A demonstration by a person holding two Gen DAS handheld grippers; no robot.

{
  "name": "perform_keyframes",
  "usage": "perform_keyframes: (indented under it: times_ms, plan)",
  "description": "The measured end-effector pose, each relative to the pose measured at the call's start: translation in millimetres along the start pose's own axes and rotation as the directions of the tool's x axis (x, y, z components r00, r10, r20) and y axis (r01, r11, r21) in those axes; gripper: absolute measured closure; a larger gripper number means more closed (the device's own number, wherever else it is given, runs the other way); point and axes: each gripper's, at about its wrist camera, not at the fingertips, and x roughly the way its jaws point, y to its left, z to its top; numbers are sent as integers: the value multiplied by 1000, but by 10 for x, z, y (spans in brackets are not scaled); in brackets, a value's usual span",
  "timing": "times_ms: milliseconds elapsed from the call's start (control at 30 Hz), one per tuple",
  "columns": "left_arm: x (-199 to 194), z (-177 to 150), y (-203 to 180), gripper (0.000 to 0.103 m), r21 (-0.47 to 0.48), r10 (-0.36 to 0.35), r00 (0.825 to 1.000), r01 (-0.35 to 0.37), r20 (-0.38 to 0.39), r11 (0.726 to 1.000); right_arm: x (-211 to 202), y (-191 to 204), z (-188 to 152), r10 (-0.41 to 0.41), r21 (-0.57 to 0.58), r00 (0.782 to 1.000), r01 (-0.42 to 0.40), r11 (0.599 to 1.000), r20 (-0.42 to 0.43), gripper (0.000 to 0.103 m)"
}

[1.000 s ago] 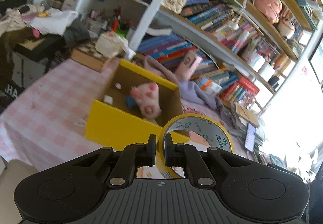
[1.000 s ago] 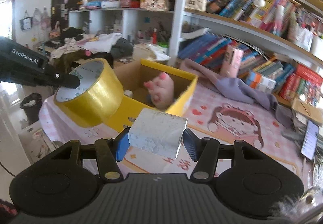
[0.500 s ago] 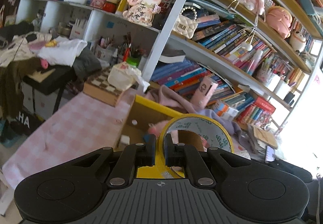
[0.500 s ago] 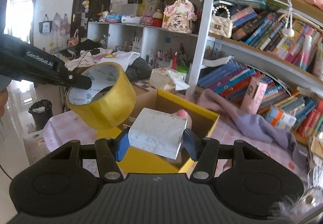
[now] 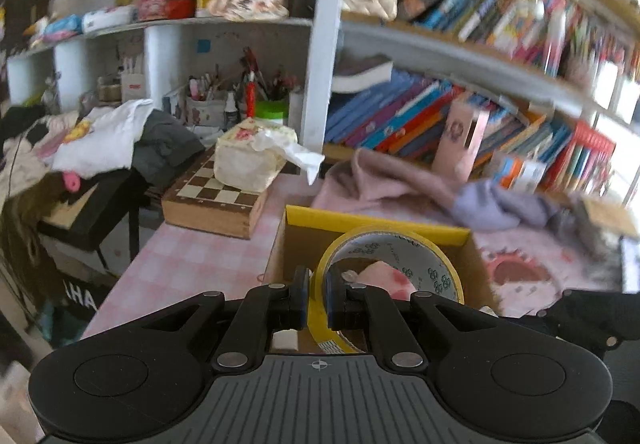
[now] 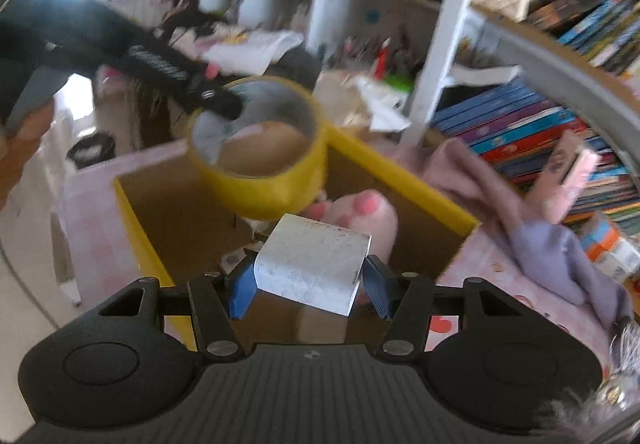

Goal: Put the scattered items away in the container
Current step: 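Carry the tape roll and charger block over the yellow box with both tools, then open the left tool to drop the tape roll while the right tool drops the charger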

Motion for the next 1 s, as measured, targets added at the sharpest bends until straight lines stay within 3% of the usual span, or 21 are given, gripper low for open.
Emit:
perform_keyframes:
  times_ms: [267,500,733,833,900,1000]
  plan:
    - [501,50,-207,97,130,88,992,-76,-91,989,397,-151,26,117,-32,989,-120,992,-85,49]
    - [682,48,-229,95,154,137,981,-116,-137,981,556,-244,-16,163,-13,978,-166,986,-130,48]
    - [753,68,-292,89,167,189,972,-166,-136,972,586,-316,-45,201,17,973,-201,980,-112,47]
    - [659,113,-361,64,188,198,976,-178,-90,966,525,-342,-35,215,26,974,-214,977,-76,41]
    - [545,152,-425,40,200,211,977,-199,-39,959,441,-365,-16,208,26,977,-207,978,-51,41]
    - [294,223,-520,30,195,202,979,-206,40,959,291,-408,28,199,41,980,-198,979,-7,40]
